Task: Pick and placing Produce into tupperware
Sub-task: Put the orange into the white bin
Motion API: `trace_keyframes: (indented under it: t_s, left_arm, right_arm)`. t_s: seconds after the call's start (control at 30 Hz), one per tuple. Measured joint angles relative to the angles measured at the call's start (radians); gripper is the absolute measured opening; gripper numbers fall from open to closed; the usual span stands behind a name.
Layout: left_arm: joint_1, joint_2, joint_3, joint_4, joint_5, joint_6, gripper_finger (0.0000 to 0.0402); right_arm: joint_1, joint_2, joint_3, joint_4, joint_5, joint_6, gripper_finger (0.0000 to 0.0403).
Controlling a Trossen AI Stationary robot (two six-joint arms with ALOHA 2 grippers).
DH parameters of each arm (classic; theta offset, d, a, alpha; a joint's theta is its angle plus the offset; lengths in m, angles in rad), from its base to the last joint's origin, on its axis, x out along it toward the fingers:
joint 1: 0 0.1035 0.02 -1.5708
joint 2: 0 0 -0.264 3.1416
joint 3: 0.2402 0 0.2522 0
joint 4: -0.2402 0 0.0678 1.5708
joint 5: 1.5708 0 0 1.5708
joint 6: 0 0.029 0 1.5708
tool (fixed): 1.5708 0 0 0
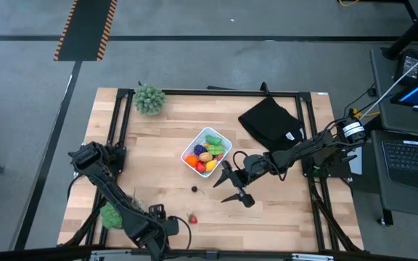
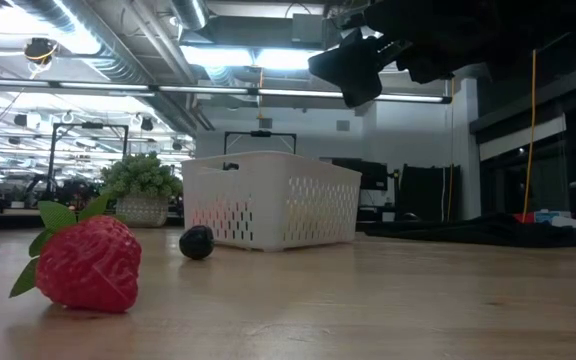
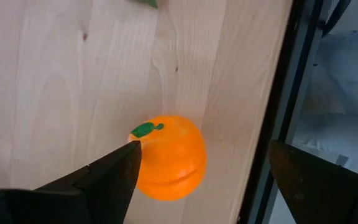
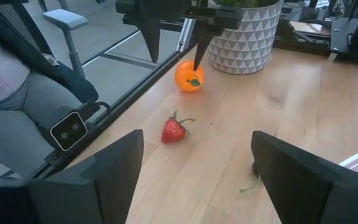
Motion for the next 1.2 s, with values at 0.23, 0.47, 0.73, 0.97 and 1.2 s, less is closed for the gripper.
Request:
trace_keyframes:
  t_s: [0.23,0.47,0.73,0.97,1.2]
  left_arm:
    - [-0.003,0.001,0.0,-0.004,-0.015,-0.003,0.0339]
    - [-0.003,0.002,-0.046,0.001,-0.012,-0.055,0.0339]
    - [-0.003,0.002,-0.077,0.007,-0.007,-0.081,0.0339]
    - [-0.003,0.002,-0.114,0.066,-0.007,-0.081,0.0339]
    - [-0.003,0.002,-0.123,0.082,-0.021,-0.08,0.0339]
  right_arm:
    - [0.0,0.0,0.0,0.0,0.0,0.0,0.03]
    - [0.01,0.0,0.0,0.0,0.0,-0.001,0.03]
    - [0.038,0.0,0.0,0.0,0.0,-0.001,0.03]
    - [0.039,0.0,0.0,0.0,0.0,0.003,0.03]
    - [0.039,0.0,0.0,0.001,0.0,0.003,0.03]
